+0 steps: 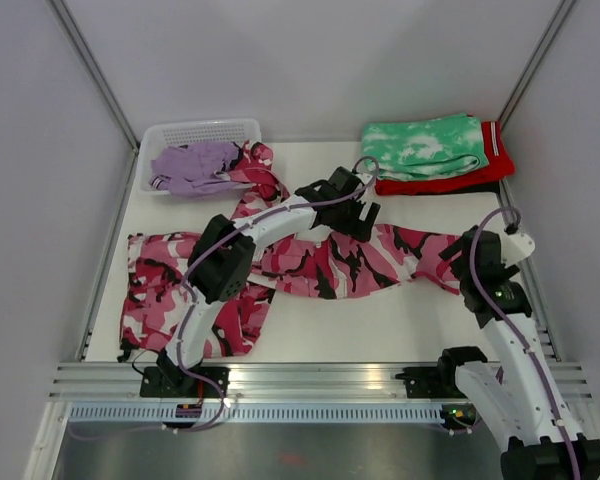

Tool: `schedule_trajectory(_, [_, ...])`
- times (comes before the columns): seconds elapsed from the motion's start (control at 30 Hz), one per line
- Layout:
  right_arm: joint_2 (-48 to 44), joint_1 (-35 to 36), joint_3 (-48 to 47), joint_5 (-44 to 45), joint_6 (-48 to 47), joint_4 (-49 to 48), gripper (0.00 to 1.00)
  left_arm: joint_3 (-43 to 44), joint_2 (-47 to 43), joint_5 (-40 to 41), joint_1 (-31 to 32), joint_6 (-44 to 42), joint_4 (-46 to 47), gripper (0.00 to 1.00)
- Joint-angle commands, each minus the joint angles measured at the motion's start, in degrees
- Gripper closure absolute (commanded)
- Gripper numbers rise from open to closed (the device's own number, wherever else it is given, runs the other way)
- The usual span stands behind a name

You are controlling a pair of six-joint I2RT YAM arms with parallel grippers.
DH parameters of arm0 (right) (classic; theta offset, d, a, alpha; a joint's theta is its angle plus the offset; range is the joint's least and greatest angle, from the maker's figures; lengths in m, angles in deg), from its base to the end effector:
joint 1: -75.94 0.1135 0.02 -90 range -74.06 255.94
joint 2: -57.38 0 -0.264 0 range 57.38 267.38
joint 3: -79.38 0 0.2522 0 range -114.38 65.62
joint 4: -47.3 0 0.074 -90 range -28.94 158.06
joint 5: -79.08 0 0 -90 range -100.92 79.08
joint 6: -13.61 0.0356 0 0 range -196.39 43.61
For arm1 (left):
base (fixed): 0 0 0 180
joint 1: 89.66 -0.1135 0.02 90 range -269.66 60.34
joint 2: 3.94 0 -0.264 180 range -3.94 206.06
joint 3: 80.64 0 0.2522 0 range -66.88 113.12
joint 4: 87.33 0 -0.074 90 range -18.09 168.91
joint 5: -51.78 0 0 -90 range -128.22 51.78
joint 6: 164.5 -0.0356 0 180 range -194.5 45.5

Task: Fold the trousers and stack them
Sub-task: Flatten the trousers out

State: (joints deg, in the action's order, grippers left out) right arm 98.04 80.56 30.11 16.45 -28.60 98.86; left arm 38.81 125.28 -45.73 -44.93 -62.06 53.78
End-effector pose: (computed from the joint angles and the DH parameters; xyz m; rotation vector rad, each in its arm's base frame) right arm 0.1472 -0.0045 0.2513 1.0303 1.9679 -0.0579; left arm 0.3574 -0.3606 0.1932 0.7556 2.3873 -0.5961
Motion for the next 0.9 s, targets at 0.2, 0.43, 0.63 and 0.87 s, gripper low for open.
schedule_trajectory(0.2, [22.2,-0.1,-12.2,-5.7,-15.1,-11.6,0.15,-25.5,-31.8,4.3,-11.0,13.7,-1.6,0.00])
schedule_trajectory(0.43, [34.4,-0.1,-5.3,-11.1,-13.4,-22.5,0.17,-48.0,-53.5,4.5,-31.4,20.9,-1.2,0.01])
schedule_trajectory(0.63, [46.3,-0.1,-4.9,-10.0,-11.9,-27.0,0.18,-48.9,-55.9,4.0,-41.2,18.6,-5.2,0.01])
schedule_trajectory(0.87, [56.2,-1.7,-7.4,-11.2,-12.1,-30.7,0.59,-47.8,-58.4,20.6,-47.8,21.4,-11.9,0.00])
